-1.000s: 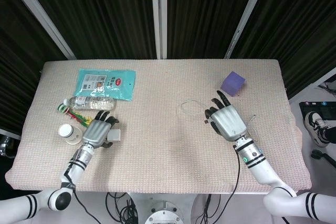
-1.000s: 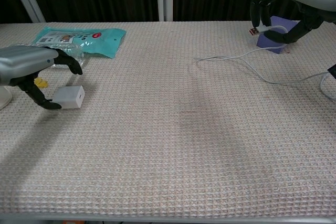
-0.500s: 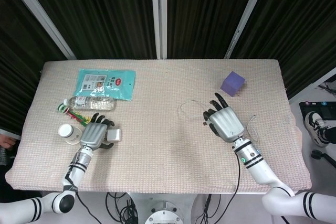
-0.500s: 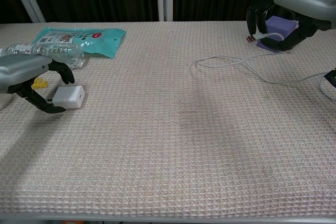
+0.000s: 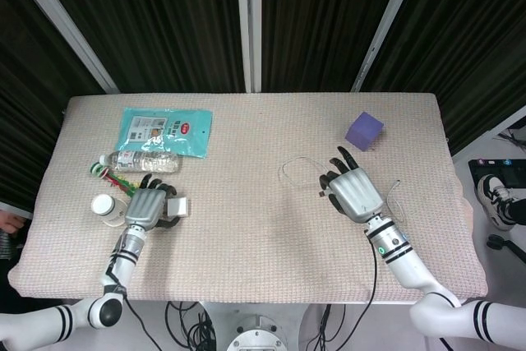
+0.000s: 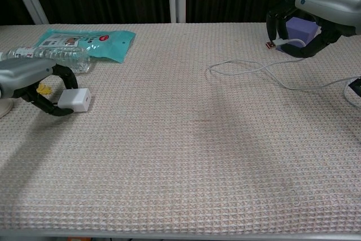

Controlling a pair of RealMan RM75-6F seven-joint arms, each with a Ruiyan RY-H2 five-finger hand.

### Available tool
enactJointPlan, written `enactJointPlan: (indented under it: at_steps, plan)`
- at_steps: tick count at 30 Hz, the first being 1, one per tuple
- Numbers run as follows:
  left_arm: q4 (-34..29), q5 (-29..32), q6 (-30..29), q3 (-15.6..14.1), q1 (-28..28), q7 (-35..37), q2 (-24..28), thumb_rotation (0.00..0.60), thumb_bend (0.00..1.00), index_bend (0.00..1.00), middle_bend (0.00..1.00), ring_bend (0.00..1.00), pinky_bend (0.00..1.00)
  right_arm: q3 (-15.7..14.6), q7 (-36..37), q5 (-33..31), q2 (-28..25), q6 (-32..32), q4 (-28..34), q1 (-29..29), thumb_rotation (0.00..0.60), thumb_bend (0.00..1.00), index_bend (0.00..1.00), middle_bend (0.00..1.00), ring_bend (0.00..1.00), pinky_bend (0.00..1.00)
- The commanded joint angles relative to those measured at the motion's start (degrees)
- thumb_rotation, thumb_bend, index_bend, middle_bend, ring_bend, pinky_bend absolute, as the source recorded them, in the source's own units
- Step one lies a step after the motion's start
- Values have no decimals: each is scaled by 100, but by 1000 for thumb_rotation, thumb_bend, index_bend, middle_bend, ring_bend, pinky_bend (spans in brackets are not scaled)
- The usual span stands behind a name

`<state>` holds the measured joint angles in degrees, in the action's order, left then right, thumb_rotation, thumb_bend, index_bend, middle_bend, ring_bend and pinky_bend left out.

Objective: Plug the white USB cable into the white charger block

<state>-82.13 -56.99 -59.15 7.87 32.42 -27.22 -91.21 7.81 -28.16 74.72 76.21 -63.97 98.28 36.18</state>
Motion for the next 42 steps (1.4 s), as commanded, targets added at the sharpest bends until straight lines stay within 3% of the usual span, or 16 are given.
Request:
enactJointPlan:
  at_steps: [1,14,18,23,29,35,42]
  plan:
    - [17,20,-16,-15,2,-23,-11,518,199,344,317,141,56,-4,12,-10,1,1,-12,-8,600,403,621,535,206,0]
    - [-4,67,63,9,45,160,-20,450,209,370,345,168,62,-7,18,-43,8,-30,-43,-48,600,404,623,538,210,0]
    - [34,88,82,27,64,211,-37,450,213,373,348,168,63,-8,26,-39,11,-49,-51,-62,600,404,626,539,214,0]
    - [162,19,19,47,55,346,-117,475,266,465,424,224,109,-22,25,-49,15,-35,-59,-71,600,404,630,541,215,0]
    - [83,6,-18,22,62,271,-57,474,274,498,456,247,119,-15,47,-43,17,-73,-50,-96,600,404,632,542,215,0]
    - [-306,-53,-203,127,150,2,112,478,271,518,482,277,163,35,116,-83,138,-6,-38,-42,600,403,633,544,223,0]
    - [-1173,247,-344,402,556,-997,413,477,272,518,482,277,184,317,-1,-423,644,292,-60,323,600,403,633,544,224,0]
